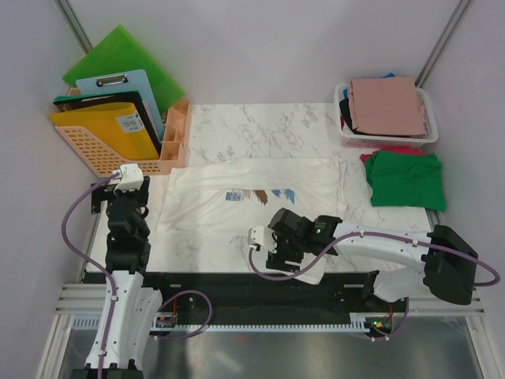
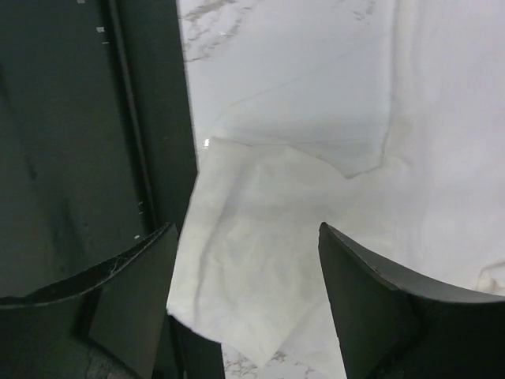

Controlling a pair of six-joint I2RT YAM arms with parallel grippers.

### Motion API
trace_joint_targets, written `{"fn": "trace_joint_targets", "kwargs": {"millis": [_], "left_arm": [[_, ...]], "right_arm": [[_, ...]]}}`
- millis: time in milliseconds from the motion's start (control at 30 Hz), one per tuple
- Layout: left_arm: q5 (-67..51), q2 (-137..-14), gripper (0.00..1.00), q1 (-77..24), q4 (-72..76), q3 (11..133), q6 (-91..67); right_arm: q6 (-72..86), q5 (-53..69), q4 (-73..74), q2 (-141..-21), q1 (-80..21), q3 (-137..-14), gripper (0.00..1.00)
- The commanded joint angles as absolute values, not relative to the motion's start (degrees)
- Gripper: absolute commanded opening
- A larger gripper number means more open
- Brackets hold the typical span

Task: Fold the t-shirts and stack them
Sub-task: Fold the tshirt

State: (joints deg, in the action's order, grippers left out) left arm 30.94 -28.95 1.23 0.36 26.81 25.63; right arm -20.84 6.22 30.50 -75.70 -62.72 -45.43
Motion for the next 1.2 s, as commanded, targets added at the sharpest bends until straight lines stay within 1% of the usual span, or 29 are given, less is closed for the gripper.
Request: {"fn": "trace_joint_targets", "kwargs": {"millis": [0,33,133,367,667,733,800,833,900,933,967,1000,1167], "left_arm": [[30.24,-29.44,1.00,1.49,2.11,26.72,26.72],[30.23,-29.62,1.00,1.49,2.11,26.81,26.72],[30.32,-30.06,1.00,1.58,2.11,26.98,26.63],[30.50,-30.06,1.00,1.76,2.11,26.89,27.07],[30.15,-30.15,1.00,1.84,2.11,26.89,27.33],[29.97,-30.15,1.00,1.84,1.94,26.90,27.25],[29.97,-29.97,1.00,1.84,1.85,26.89,27.25],[30.06,-29.88,1.00,1.76,1.85,26.81,27.25],[29.80,-29.80,1.00,1.67,1.76,26.81,27.33],[29.79,-29.88,1.00,1.76,1.67,26.81,27.25],[29.71,-29.97,1.00,1.76,1.67,26.81,27.33],[29.71,-29.88,1.00,1.76,1.67,26.89,27.16],[29.44,-30.06,1.00,1.76,1.41,26.90,27.07]], "right_arm": [[-24.77,18.76,41.46,-77.42,-63.19,-50.79,0.79],[-25.83,18.72,43.14,-79.35,-63.63,-52.37,0.78],[-26.28,17.76,42.98,-81.20,-64.60,-52.12,0.77],[-24.79,13.36,35.34,-85.16,-65.92,-50.01,0.77],[-24.52,12.31,30.06,-91.31,-66.09,-46.94,0.73],[-24.52,11.69,29.27,-92.02,-66.09,-46.15,0.70],[-24.35,11.34,28.30,-92.11,-66.09,-45.71,0.63],[-24.17,11.25,28.30,-92.02,-66.01,-45.79,0.53],[-24.00,11.34,28.39,-91.76,-66.01,-45.97,0.39],[-23.91,11.34,28.56,-91.67,-66.01,-45.97,0.18],[-23.91,11.25,28.48,-91.41,-66.09,-45.97,0.07],[-23.91,11.08,28.65,-91.41,-66.01,-45.97,0.00],[-25.75,12.12,31.54,-90.62,-66.09,-46.58,0.00]]}}
